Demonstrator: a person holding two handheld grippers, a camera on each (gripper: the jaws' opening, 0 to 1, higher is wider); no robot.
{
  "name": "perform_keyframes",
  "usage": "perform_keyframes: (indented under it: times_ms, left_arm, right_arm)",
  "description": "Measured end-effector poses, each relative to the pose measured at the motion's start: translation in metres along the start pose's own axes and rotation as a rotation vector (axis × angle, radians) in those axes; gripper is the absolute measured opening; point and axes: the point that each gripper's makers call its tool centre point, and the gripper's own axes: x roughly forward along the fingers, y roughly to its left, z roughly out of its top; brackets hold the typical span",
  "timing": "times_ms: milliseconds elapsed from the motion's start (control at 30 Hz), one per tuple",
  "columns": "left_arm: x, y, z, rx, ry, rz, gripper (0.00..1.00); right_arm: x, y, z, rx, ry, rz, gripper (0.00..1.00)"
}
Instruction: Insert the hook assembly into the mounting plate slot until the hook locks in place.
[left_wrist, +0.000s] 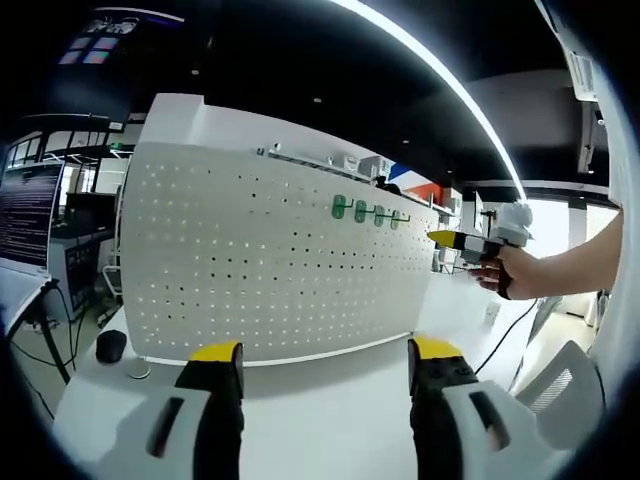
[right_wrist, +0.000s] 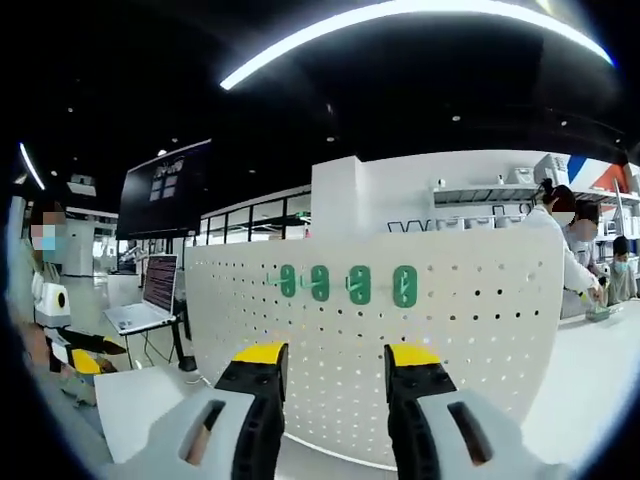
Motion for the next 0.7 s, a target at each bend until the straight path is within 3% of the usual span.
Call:
perform_keyframes:
  times_ms: [700]
  left_arm:
    - [-0.002, -0.001, 0.002, 0.005, -0.012, -0.005, 0.7]
  right_arm:
    - [-0.05, 0.017, -0.023, 0.026, 0.024, 0.005, 0.42]
